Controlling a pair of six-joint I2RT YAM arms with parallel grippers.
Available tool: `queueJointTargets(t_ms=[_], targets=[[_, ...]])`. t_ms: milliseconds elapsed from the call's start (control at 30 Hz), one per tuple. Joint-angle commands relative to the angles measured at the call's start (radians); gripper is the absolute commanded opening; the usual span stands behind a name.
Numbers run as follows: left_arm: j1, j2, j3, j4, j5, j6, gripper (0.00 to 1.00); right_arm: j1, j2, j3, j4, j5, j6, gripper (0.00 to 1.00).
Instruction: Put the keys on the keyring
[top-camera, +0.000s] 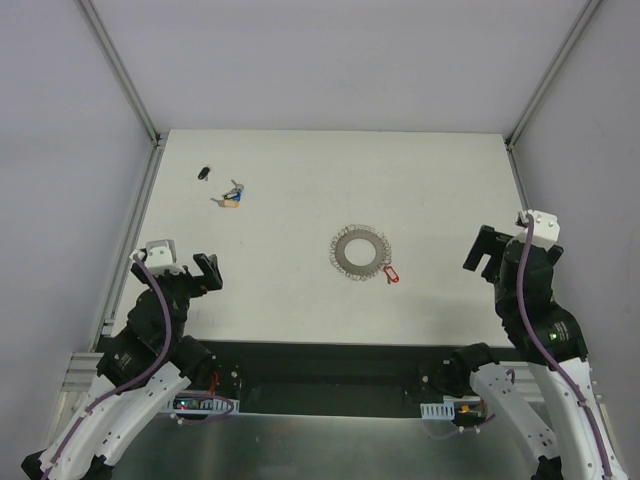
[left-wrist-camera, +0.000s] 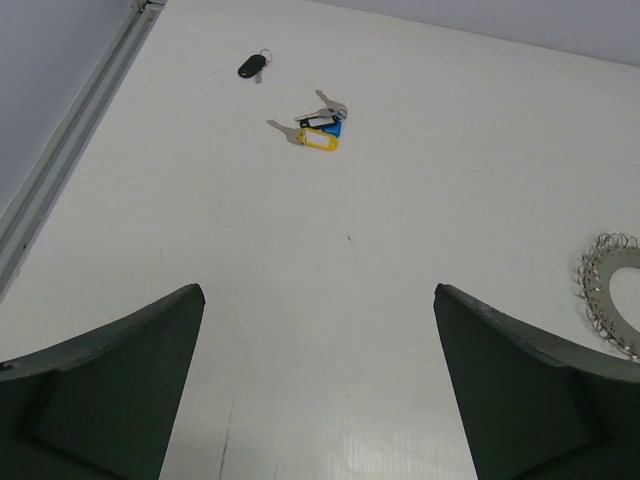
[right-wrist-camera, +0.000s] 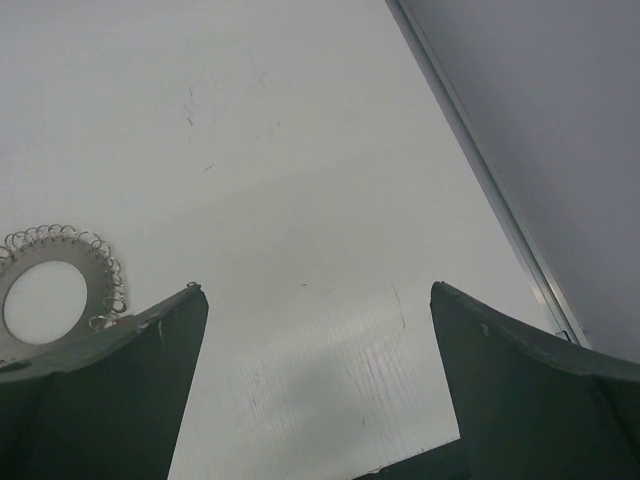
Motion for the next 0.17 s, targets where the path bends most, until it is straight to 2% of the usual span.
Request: queueJointTargets(t_ms=[0,133], targets=[[0.011,0.003,0.013,0.014,0.005,0.03,0.99,0.004,0.011,0.003,-0.008,-0.049,0.019,0.96],[0.011,0.01,0.016,0.014,0.015,0.032,0.99,0.015,-0.002,-0.005,-0.014,-0.061,0.025,0.96]])
